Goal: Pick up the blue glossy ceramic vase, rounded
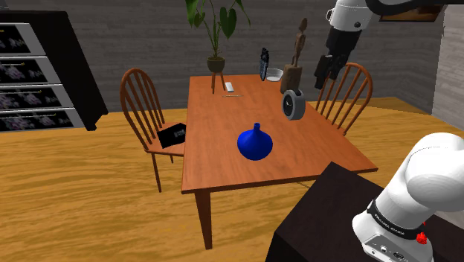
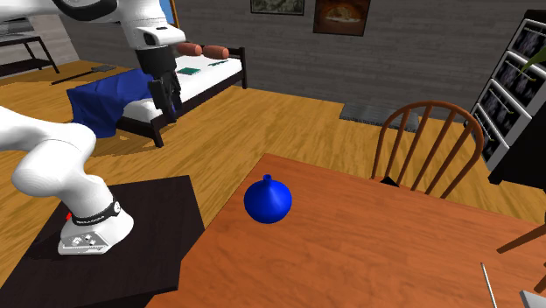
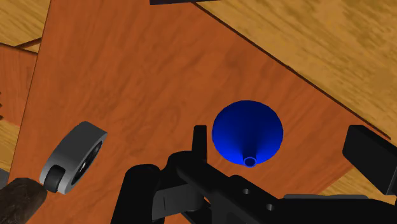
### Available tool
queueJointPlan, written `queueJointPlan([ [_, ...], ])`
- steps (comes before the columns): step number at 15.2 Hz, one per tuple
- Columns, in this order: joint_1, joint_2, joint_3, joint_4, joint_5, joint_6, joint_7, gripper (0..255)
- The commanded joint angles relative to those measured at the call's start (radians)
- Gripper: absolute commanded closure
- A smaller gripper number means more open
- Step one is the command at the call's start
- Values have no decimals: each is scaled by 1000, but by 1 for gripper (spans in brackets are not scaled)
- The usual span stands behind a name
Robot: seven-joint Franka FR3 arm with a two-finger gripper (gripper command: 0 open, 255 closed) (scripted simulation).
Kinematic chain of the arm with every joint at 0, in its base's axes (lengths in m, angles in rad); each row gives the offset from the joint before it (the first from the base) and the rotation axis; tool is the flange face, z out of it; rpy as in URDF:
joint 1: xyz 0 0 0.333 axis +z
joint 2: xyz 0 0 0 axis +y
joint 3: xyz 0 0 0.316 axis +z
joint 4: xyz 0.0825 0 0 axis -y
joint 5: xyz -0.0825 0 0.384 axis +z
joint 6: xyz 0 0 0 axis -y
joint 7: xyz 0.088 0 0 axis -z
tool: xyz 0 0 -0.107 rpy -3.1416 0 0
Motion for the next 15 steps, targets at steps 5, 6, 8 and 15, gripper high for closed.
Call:
queueJointPlan([
  [5,4,94,-13,-41,7,139,4,0],
  [6,5,121,-16,-47,9,173,5,0],
  [8,7,178,-22,-56,14,241,5,0],
  [15,18,408,-42,-42,38,464,0,0],
])
